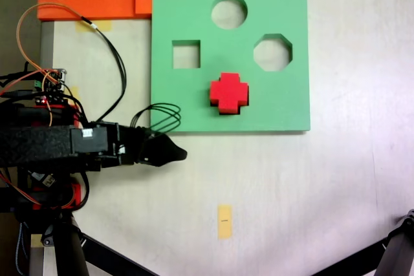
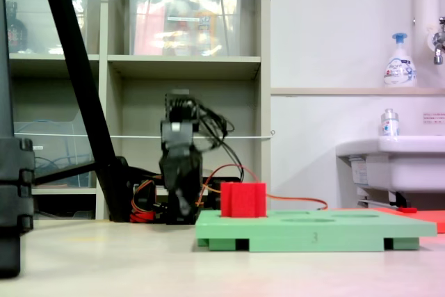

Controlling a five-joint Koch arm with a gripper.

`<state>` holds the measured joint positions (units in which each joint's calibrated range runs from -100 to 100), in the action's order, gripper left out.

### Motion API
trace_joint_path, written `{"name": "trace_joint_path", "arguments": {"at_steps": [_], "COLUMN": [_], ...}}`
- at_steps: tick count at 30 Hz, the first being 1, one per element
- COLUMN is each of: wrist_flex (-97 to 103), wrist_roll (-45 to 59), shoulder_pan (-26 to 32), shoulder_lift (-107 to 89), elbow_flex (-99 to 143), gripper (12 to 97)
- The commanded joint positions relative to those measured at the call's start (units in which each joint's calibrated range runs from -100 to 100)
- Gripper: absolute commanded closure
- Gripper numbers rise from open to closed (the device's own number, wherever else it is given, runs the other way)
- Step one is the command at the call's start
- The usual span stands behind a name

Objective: Put the cross columnar block into the corresponding hole

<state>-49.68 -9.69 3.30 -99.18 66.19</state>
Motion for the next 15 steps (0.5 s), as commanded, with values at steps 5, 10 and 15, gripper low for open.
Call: {"name": "trace_joint_path", "arguments": {"at_steps": [5, 10, 15], "wrist_flex": [32.4, 55.3, 50.9], "wrist_roll": [5.0, 7.0, 7.4], "shoulder_pan": [-0.8, -0.6, -0.5], "shoulder_lift": [-0.8, -0.8, -0.8], "elbow_flex": [24.6, 33.8, 33.8], "gripper": [56.4, 56.6, 61.1]}}
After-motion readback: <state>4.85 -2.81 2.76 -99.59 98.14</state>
